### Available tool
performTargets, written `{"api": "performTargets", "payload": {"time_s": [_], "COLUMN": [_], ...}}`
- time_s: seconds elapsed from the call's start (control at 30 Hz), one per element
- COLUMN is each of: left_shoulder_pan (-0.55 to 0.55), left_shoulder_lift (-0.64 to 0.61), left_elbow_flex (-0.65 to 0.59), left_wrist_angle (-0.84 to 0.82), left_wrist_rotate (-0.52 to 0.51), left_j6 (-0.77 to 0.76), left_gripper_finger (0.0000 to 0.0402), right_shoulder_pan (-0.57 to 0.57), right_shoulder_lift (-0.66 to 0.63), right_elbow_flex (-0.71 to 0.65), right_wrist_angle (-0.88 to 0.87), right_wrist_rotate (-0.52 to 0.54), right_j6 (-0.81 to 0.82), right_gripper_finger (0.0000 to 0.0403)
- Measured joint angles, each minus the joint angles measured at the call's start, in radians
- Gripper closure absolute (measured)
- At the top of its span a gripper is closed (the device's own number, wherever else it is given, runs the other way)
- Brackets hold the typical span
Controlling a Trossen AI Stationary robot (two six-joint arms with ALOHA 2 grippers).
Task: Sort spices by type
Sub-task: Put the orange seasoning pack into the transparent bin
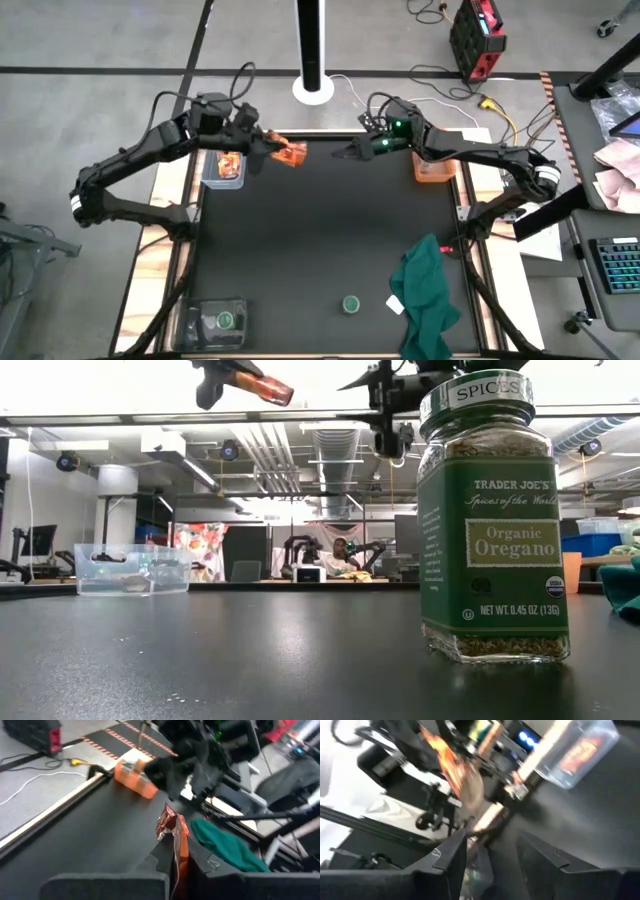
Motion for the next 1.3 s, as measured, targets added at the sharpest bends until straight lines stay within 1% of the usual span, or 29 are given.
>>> {"api": "performTargets", "payload": {"time_s": [0.03,0.17,0.27,0.37,0.5,0.6,0.7,0.83,0.93,1.0,1.07,1.2,1.3], "left_shoulder_pan": [-0.006,-0.027,-0.037,-0.041,-0.043,-0.044,-0.044,-0.044,-0.044,-0.044,-0.044,-0.044,-0.044], "left_shoulder_lift": [0.002,0.021,0.047,0.071,0.097,0.107,0.113,0.121,0.127,0.135,0.139,0.141,0.135], "left_elbow_flex": [0.0,0.0,0.0,0.0,0.0,0.0,0.0,0.0,0.0,0.0,0.0,0.0,0.0], "left_wrist_angle": [0.003,0.035,0.061,0.101,0.172,0.239,0.268,0.289,0.295,0.294,0.293,0.3,0.31], "left_wrist_rotate": [0.013,0.12,0.129,0.135,0.181,0.202,0.205,0.204,0.192,0.181,0.181,0.179,0.177], "left_j6": [0.011,0.07,0.078,0.079,0.071,0.05,0.04,0.026,0.021,0.015,0.014,0.007,0.003], "left_gripper_finger": [0.0402,0.0401,0.0401,0.0401,0.0401,0.0401,0.0401,0.0401,0.0401,0.0401,0.0401,0.0401,0.0401], "right_shoulder_pan": [0.004,0.018,0.035,0.056,0.063,0.061,0.061,0.062,0.061,0.061,0.061,0.061,0.061], "right_shoulder_lift": [0.006,0.037,0.051,0.055,0.055,0.055,0.055,0.055,0.055,0.055,0.055,0.055,0.054], "right_elbow_flex": [0.0,0.0,0.003,0.016,0.028,0.029,0.029,0.029,0.029,0.029,0.029,0.029,0.029], "right_wrist_angle": [0.035,0.201,0.3,0.303,0.305,0.3,0.303,0.302,0.306,0.305,0.302,0.3,0.3], "right_wrist_rotate": [0.005,0.007,0.014,0.014,0.003,0.001,-0.039,-0.052,-0.051,-0.05,-0.05,-0.05,-0.049], "right_j6": [0.013,0.051,0.027,-0.059,-0.108,-0.125,-0.131,-0.132,-0.14,-0.147,-0.159,-0.188,-0.2], "right_gripper_finger": [0.0241,0.0215,0.0192,0.0173,0.0156,0.0152,0.0158,0.0182,0.0213,0.0242,0.0279,0.037,0.0384]}}
